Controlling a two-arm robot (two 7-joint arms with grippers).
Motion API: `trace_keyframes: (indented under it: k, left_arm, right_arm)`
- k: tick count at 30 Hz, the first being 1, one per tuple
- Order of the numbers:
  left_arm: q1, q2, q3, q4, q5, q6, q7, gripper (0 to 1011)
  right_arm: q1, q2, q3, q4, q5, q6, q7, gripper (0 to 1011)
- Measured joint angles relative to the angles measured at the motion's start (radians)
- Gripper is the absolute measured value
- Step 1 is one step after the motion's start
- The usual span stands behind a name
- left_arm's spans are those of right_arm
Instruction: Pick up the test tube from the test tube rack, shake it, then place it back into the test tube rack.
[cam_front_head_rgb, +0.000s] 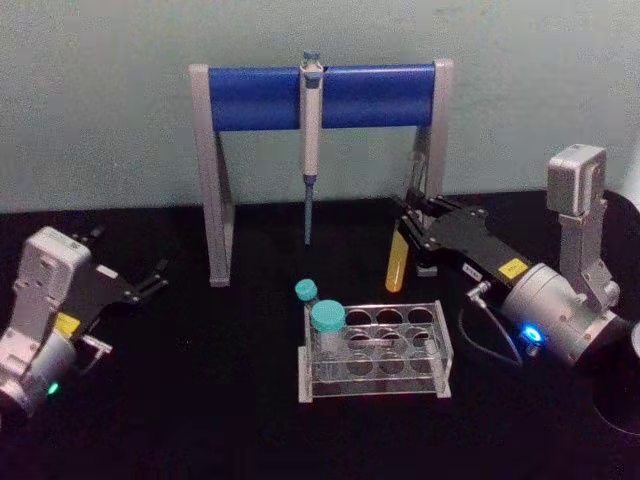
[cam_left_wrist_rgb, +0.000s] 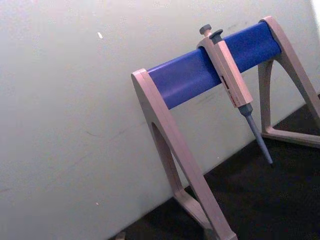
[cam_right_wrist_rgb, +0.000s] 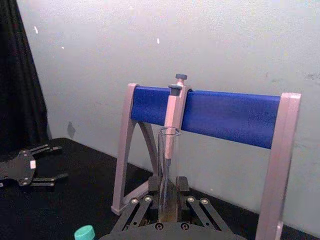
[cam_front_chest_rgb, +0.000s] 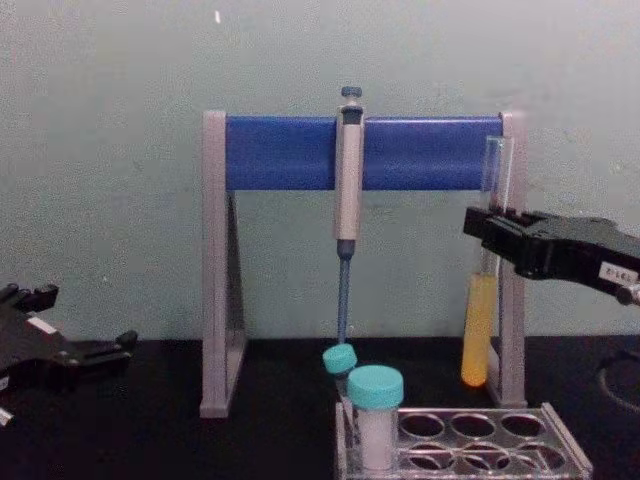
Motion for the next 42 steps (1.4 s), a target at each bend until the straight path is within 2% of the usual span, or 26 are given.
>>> trace_keyframes:
  k: [17, 22, 30, 36, 42]
  left_arm:
    - [0.0, 0.0, 0.0, 0.0, 0.0, 0.0, 0.0, 1009]
    - [0.0, 0.0, 0.0, 0.0, 0.0, 0.0, 0.0, 1010]
    - [0.0, 0.0, 0.0, 0.0, 0.0, 0.0, 0.0, 1009]
    - [0.0, 0.0, 0.0, 0.0, 0.0, 0.0, 0.0, 1010]
    - [0.0, 0.0, 0.0, 0.0, 0.0, 0.0, 0.0, 1010]
  right_arm:
    - [-0.025, 0.008, 0.025, -0.031, -0.032, 0.008, -0.014, 220]
    - [-0.054, 0.024, 0.04, -0.066, -0.04, 0.016, -0.022, 220]
    - [-0.133, 0.062, 0.06, -0.164, -0.041, 0.035, -0.019, 220]
    - [-0.166, 0.075, 0.055, -0.21, -0.022, 0.049, 0.002, 220]
    - [-0.148, 0.065, 0.029, -0.199, -0.009, 0.05, 0.023, 220]
